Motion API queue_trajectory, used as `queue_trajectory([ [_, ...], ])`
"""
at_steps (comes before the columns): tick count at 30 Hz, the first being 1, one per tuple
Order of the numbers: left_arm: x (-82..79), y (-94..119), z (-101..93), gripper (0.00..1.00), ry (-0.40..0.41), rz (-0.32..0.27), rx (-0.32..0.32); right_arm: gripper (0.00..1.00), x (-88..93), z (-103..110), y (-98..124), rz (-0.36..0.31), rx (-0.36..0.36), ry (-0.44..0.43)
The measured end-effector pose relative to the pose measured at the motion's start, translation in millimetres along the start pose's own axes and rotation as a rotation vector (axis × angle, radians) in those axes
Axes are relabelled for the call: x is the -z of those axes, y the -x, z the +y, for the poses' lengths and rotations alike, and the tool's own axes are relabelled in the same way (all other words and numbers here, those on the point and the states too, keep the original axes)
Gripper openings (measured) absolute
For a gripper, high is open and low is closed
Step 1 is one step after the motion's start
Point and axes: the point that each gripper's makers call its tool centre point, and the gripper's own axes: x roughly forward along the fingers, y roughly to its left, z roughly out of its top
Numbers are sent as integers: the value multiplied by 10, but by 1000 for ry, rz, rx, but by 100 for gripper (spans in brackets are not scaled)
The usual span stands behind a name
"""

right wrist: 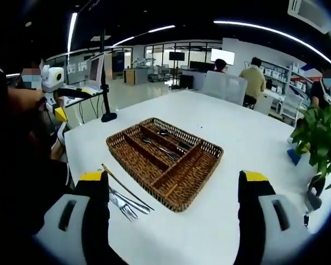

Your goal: Arrange the knives, forks, and spoons in their matching storage slots by inserting each utensil handle-first until every utensil is classified and aligned in the correct compartment

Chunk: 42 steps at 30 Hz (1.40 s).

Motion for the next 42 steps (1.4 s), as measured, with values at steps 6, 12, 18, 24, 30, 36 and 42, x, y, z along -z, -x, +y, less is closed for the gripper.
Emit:
queue_trajectory([
  [6,-9,-8,-11,99,-2,5,10,100,24,-20,29,5,7,-5],
  [12,-49,-6,-33,99,-15,12,26,100,-31,-75,14,-3,8,-12],
  [18,-78,-44,-96,96,-23,51,59,100,-35,-78,10,-7,7,-16],
  [24,-148,-130,-173,96,-41,59,90,100,-12,-82,44,-8,12,-17],
  [30,-183,-280,-373,95,-164,75,152,100,23,-71,66,-8,11,-13],
  [36,-243,-481,-545,93,-206,74,205,100,56,-91,96,-10,18,-26],
  [42,-192,-643,-720,91,-236,84,278,100,117,-118,126,-7,21,-45],
])
